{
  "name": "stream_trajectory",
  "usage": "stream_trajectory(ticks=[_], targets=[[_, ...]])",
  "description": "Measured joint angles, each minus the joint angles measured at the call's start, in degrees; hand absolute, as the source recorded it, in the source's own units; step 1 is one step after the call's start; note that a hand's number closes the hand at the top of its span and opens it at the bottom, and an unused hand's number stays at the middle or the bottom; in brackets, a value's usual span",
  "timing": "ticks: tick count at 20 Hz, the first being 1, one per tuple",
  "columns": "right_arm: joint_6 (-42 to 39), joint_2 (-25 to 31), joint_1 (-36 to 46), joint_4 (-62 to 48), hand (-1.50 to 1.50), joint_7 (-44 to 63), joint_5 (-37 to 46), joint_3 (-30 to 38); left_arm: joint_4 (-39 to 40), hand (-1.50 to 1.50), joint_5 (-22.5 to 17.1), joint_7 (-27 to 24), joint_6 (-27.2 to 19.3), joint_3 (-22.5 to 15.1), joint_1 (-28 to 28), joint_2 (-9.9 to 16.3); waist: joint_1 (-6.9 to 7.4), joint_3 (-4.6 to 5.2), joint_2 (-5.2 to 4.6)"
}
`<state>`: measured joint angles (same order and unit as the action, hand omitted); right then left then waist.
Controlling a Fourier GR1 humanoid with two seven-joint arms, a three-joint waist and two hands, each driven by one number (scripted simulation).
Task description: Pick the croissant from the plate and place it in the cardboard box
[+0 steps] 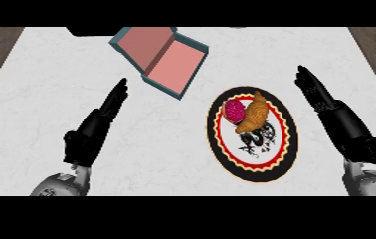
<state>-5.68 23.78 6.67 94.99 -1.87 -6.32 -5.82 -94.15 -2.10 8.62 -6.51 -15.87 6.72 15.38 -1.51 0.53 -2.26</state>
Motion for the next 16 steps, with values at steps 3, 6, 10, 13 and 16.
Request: stream_trajectory(ticks=[3, 6, 10, 13, 16], targets=[[2.79, -1.67, 0.25, -2.53, -1.50, 1.30, 0.88, 1.13, 3.12, 0.00, 1.83, -0.56, -1.12, 2.94, 0.15, 2.09, 0.94, -0.28, 1.07], [8.05, -4.19, 0.28, -3.77, -1.50, 4.46, 2.13, 2.27, 5.76, 0.00, 4.80, -0.39, -4.04, 7.99, -1.01, 6.78, 1.89, -0.39, 1.61], [8.07, 6.59, -1.08, -6.36, -1.50, 5.84, 18.08, -2.42, 7.73, 0.00, 6.31, -0.05, -5.52, 10.85, -2.14, 9.62, 3.56, 0.17, 1.59], [13.29, 2.55, -4.50, -8.77, -1.50, 2.42, 20.22, -3.06, 11.45, 0.00, 6.74, -1.00, -6.36, 13.72, -2.11, 11.01, 2.33, -0.24, 1.81], [14.77, -0.37, -6.84, -10.58, -1.50, -5.29, 17.84, -1.68, 12.86, 0.00, 6.89, -1.53, -6.31, 15.34, -2.53, 11.66, 1.81, -0.44, 2.02]])
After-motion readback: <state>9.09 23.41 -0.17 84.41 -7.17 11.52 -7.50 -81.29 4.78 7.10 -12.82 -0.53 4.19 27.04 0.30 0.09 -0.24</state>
